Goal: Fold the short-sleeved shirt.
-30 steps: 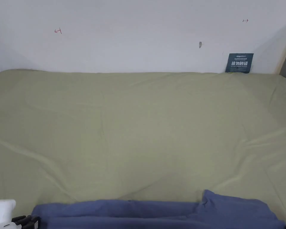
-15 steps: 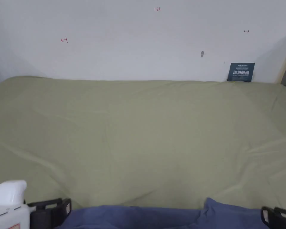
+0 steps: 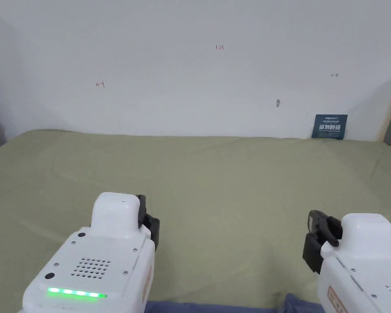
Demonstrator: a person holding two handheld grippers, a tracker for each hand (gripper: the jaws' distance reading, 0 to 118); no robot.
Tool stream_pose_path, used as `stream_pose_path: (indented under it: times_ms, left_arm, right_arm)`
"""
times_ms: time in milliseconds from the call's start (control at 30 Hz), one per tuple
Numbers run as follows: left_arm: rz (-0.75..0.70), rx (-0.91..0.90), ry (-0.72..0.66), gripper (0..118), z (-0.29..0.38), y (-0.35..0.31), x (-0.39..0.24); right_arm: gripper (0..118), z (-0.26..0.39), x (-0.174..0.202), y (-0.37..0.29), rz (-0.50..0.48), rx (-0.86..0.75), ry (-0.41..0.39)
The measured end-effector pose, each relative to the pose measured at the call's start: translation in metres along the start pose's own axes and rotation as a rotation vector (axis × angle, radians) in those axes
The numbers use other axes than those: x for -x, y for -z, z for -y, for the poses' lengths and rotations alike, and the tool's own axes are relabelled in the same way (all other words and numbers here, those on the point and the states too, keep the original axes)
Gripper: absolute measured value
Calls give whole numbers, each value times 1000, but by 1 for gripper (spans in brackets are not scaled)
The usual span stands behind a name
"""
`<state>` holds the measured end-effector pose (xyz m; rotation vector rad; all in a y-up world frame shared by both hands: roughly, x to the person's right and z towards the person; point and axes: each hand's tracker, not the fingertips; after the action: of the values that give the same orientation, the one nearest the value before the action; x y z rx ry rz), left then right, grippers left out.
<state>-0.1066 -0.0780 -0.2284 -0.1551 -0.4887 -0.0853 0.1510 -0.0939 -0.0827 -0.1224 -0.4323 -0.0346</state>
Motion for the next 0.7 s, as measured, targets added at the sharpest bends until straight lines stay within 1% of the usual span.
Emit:
stream_pose_path:
  times_ms: [67, 100, 167, 233, 267, 333, 367, 400, 467, 533, 567, 600, 667, 700]
  left_arm:
    - [4, -4, 14, 0, 4, 3, 5]
    - [-9, -19, 43, 0, 1, -5, -5]
    - [-17, -21, 50, 0, 1, -4, -1]
    - [-7, -13, 21, 0, 1, -1, 10]
    - [0, 21, 3, 0, 0, 2, 16]
    - [83, 84, -106, 0, 1, 6, 42]
    - [109, 135, -153, 0, 2, 6, 56]
    - [145, 224, -189, 0, 6, 11, 75]
    - [212, 364, -251, 0, 20, 17, 114]
    - [223, 547, -315, 0, 40, 23, 153]
    - [227, 603, -369, 0, 53, 27, 174]
    - [266, 681, -424, 0, 68, 34, 199]
    - [263, 765, -513, 0, 93, 45, 230]
    - [316, 839, -559, 0, 107, 54, 246]
  right_arm:
    - [3, 1, 2, -2, 22, -22, -9]
    - [3, 2, 1, -2, 30, -28, -17]
    - [3, -1, 4, -5, 33, -32, -17]
    - [3, 1, 3, -5, 38, -35, -21]
    - [3, 2, 3, -4, 43, -35, -31]
    - [3, 1, 5, -8, 50, -50, -30]
    - [3, 0, 5, -9, 49, -49, -27]
    - [3, 0, 5, -11, 48, -48, -29]
    - [3, 0, 10, -18, 60, -71, -61]
    - [3, 0, 13, -23, 75, -71, -78]
    - [3, -1, 15, -25, 74, -71, -78]
    - [3, -1, 16, -27, 74, -71, -76]
    - [3, -1, 20, -29, 78, -50, -65]
    - [3, -1, 21, -29, 74, -38, -53]
